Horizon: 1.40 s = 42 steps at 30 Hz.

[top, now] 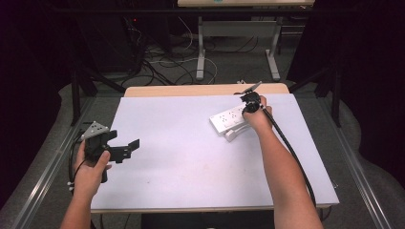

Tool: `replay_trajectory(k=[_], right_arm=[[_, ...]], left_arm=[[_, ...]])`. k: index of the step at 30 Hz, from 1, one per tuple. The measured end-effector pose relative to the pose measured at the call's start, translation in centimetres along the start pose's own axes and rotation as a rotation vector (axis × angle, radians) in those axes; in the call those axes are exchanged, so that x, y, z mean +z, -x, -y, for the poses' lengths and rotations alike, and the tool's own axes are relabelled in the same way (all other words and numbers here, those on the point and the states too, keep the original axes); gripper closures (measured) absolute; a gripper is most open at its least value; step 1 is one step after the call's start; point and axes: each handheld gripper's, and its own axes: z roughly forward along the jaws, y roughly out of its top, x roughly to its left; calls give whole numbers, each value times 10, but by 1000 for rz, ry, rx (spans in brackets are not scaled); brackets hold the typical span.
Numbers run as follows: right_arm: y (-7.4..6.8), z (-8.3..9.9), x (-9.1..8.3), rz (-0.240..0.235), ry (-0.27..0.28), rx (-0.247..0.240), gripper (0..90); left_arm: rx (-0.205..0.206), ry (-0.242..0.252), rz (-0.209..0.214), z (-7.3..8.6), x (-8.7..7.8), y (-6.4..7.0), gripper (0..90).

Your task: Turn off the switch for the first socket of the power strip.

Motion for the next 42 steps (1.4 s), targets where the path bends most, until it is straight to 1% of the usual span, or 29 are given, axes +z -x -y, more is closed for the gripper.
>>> replay_trajectory(k=[1,2,4,5,6,7,10,11,12,13,14,15,16,17,18,19,21,23,24,25,26,27,28,29,32,36,37,38,42], right_arm=[[1,1,1,-14,16,1,894],[0,0,0,-3,-3,-1,893],[0,0,0,-2,-6,-1,893],[0,0,0,1,-3,-2,894],[0,1,1,2,12,-7,891],[0,1,0,7,6,-13,890],[-1,1,0,12,6,-15,889],[0,1,1,6,9,-19,889],[0,2,0,3,13,-4,890],[0,2,0,0,11,4,890],[1,3,1,-14,30,7,892],[2,4,2,-16,27,14,900],[4,6,3,-35,36,30,900],[5,8,4,-56,61,34,900],[5,8,4,-56,61,34,900],[5,7,2,-45,42,23,900],[4,7,3,-37,46,6,900],[2,7,2,-27,39,23,900],[2,7,2,-28,37,23,900],[2,7,3,-27,45,28,897],[4,8,4,-43,68,21,892],[4,8,4,-45,80,28,885],[4,8,3,-31,65,29,875],[4,8,3,-31,65,33,871],[4,8,3,-39,81,50,837],[3,8,4,-48,104,54,799],[2,8,3,-41,98,63,789],[2,7,3,-44,103,52,780],[1,7,0,-54,124,41,752]], left_arm=[[0,0,0,0,0,0,23],[1,0,0,0,0,0,23],[3,-2,1,0,0,0,23],[12,-6,-1,0,0,0,23],[12,-4,-1,0,0,0,23],[2,-3,2,0,1,1,23],[5,-3,1,0,1,1,23],[6,-4,2,0,1,1,23],[6,-4,2,0,1,1,23],[5,-3,1,1,1,1,24],[2,-2,1,1,1,1,23],[0,-4,-1,1,0,1,24],[3,-2,-2,1,0,1,24],[3,-2,-2,0,-1,1,24],[3,4,-2,0,-1,1,24],[1,2,-3,0,-1,1,24],[0,-4,-2,1,-1,1,24],[3,-7,-1,1,-1,1,24],[3,-8,-1,2,-1,1,24],[3,-8,-3,2,-1,1,24],[4,-7,-5,2,-1,1,24],[2,-4,-6,2,-1,1,24],[2,-1,-5,2,-1,1,24],[0,-4,-4,1,-2,1,24],[3,2,-4,1,-2,0,24],[1,-3,-4,1,-1,-1,24],[1,-1,-3,1,0,0,24],[2,-4,-2,1,0,0,24],[6,-2,0,0,1,0,25]])
